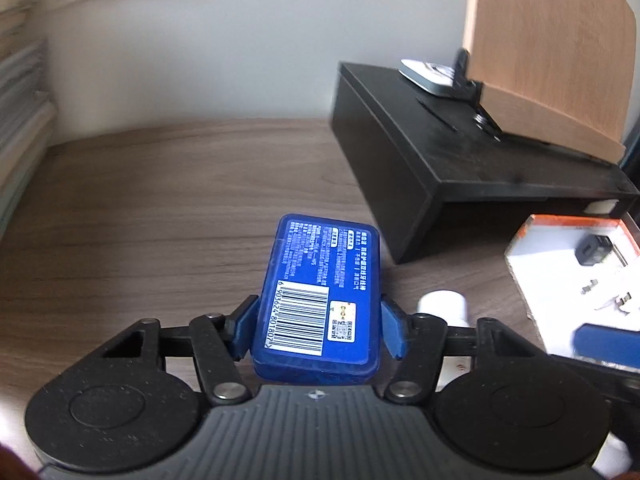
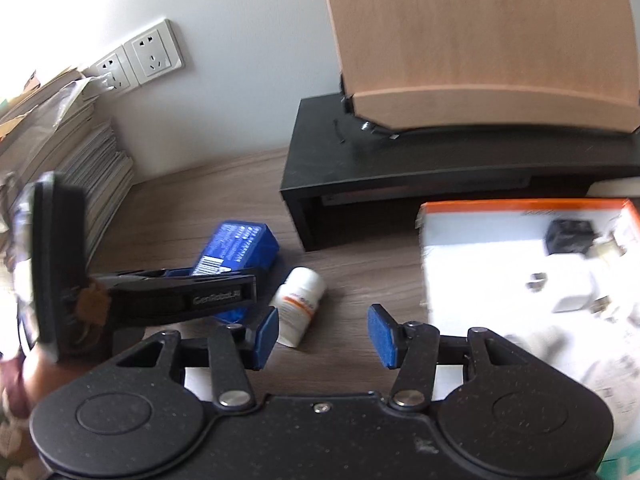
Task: Organize rigid objects
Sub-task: 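Grasp the blue medicine box with the left tool while the right tool grasps the white pill bottle, then carry the blue box and pill bottle over the box and lower them with both tools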
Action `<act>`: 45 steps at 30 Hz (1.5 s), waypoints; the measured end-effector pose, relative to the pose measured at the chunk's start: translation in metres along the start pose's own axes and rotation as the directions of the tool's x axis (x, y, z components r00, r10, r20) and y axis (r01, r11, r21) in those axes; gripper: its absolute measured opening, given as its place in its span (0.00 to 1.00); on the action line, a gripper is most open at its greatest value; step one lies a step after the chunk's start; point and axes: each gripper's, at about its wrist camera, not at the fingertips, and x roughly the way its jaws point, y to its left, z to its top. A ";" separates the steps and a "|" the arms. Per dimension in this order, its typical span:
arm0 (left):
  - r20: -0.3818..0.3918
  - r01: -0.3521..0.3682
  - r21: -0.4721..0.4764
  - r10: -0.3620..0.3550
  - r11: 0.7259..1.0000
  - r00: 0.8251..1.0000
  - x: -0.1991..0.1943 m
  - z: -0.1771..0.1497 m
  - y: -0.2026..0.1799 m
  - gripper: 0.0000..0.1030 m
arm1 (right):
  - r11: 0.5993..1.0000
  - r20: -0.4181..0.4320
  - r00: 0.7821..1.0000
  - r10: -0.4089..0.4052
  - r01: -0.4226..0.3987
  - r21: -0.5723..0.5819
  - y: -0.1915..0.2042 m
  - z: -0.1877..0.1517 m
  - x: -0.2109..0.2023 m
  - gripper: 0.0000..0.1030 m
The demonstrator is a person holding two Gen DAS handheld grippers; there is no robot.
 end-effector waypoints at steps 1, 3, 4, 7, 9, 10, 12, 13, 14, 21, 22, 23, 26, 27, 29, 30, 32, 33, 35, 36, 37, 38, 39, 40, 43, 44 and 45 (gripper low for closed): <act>0.008 -0.012 -0.010 0.012 1.000 1.000 -0.004 0.001 0.004 0.60 | 1.000 -0.004 1.000 0.003 -0.003 -0.003 0.005 0.001 0.005 0.59; 0.014 -0.024 -0.040 0.024 0.999 1.000 -0.013 0.001 0.015 0.60 | 1.000 -0.017 1.000 0.011 -0.011 0.000 0.013 0.004 0.017 0.59; 0.016 -0.027 -0.049 0.028 0.998 0.999 -0.015 0.001 0.019 0.60 | 1.000 -0.022 1.000 0.008 -0.008 0.009 0.016 0.005 0.023 0.59; 0.021 -0.051 -0.056 0.052 0.997 0.998 -0.020 0.000 0.026 0.60 | 0.999 -0.045 0.999 -0.013 0.014 0.029 0.024 0.008 0.042 0.59; 0.023 -0.054 -0.065 0.056 0.996 0.998 -0.024 -0.002 0.031 0.60 | 0.999 -0.061 0.997 -0.042 0.043 0.014 0.028 0.008 0.052 0.57; 0.024 -0.057 -0.069 0.059 0.996 0.998 -0.027 -0.003 0.032 0.60 | 0.998 -0.069 0.996 -0.060 0.061 0.003 0.030 0.007 0.056 0.47; 0.027 -0.058 -0.075 0.060 0.996 0.998 -0.032 -0.005 0.036 0.60 | 0.996 -0.060 0.994 -0.086 0.085 -0.020 0.033 0.005 0.057 0.39; 0.028 -0.059 -0.075 0.062 0.995 0.998 -0.033 -0.006 0.037 0.60 | 0.995 -0.051 0.994 -0.094 0.092 -0.031 0.034 0.004 0.056 0.39; 0.029 -0.056 -0.075 0.059 0.996 0.998 -0.035 -0.008 0.036 0.60 | 0.995 -0.041 0.995 -0.093 0.092 -0.038 0.035 0.004 0.052 0.39; 0.057 -0.026 -0.084 0.031 0.996 0.998 -0.056 -0.016 0.020 0.60 | 0.992 0.029 0.994 -0.101 0.103 -0.075 0.032 -0.001 0.009 0.39; 0.063 -0.024 -0.085 0.029 0.996 0.998 -0.060 -0.016 0.014 0.60 | 0.992 0.040 0.994 -0.099 0.102 -0.077 0.030 -0.002 0.001 0.39; 0.067 -0.020 -0.086 0.026 0.996 0.997 -0.063 -0.017 0.009 0.60 | 0.991 0.052 0.994 -0.099 0.103 -0.079 0.027 -0.004 -0.008 0.39; 0.082 -0.011 -0.087 0.018 0.996 0.996 -0.076 -0.020 -0.009 0.60 | 0.991 0.092 0.991 -0.101 0.109 -0.083 0.015 -0.008 -0.032 0.39; 0.086 -0.009 -0.087 0.016 0.996 0.996 -0.080 -0.021 -0.016 0.60 | 0.991 0.103 0.990 -0.098 0.106 -0.081 0.009 -0.011 -0.041 0.39; 0.093 -0.001 -0.086 0.009 0.996 0.996 -0.090 -0.024 -0.033 0.60 | 0.992 0.121 0.988 -0.095 0.105 -0.076 -0.002 -0.016 -0.058 0.39; 0.096 0.002 -0.085 0.006 0.996 0.995 -0.094 -0.026 -0.041 0.60 | 0.992 0.130 0.987 -0.093 0.103 -0.071 -0.009 -0.018 -0.067 0.39; 0.105 0.013 -0.083 -0.004 0.996 0.995 -0.104 -0.031 -0.062 0.60 | 0.993 0.152 0.984 -0.091 0.102 -0.064 -0.025 -0.024 -0.084 0.39; 0.110 0.015 -0.080 -0.006 0.997 0.994 -0.108 -0.033 -0.072 0.60 | 0.992 0.163 0.982 -0.093 0.105 -0.065 -0.035 -0.027 -0.093 0.39; 0.116 0.018 -0.080 -0.009 0.997 0.993 -0.117 -0.039 -0.096 0.60 | 0.991 0.175 0.980 -0.100 0.114 -0.072 -0.054 -0.036 -0.112 0.39; 0.115 0.025 -0.088 -0.014 0.996 0.993 -0.121 -0.042 -0.108 0.60 | 0.990 0.182 0.978 -0.104 0.120 -0.078 -0.065 -0.040 -0.122 0.39; 0.116 0.032 -0.095 -0.021 0.995 0.993 -0.124 -0.045 -0.120 0.60 | 0.989 0.188 0.976 -0.108 0.125 -0.082 -0.076 -0.044 -0.130 0.39; 0.118 0.032 -0.096 -0.020 0.995 0.993 -0.128 -0.048 -0.133 0.60 | 0.989 0.193 0.975 -0.108 0.126 -0.081 -0.087 -0.047 -0.139 0.39; 0.120 0.030 -0.095 -0.018 0.995 0.993 -0.130 -0.051 -0.146 0.60 | 0.989 0.198 0.974 -0.110 0.127 -0.080 -0.099 -0.052 -0.148 0.39; 0.119 0.033 -0.096 -0.021 0.995 0.993 -0.132 -0.055 -0.159 0.60 | 0.988 0.202 0.973 -0.114 0.132 -0.079 -0.110 -0.054 -0.157 0.39; 0.112 0.033 -0.102 -0.021 0.994 0.993 -0.136 -0.062 -0.194 0.60 | 0.988 0.214 0.970 -0.118 0.137 -0.077 -0.143 -0.063 -0.179 0.39; 0.111 0.028 -0.101 -0.017 0.995 0.994 -0.136 -0.065 -0.205 0.60 | 0.987 0.217 0.969 -0.118 0.138 -0.078 -0.154 -0.066 -0.185 0.39; 0.107 0.025 -0.104 -0.014 0.994 0.994 -0.136 -0.066 -0.214 0.60 | 0.987 0.220 0.969 -0.117 0.137 -0.079 -0.162 -0.067 -0.190 0.39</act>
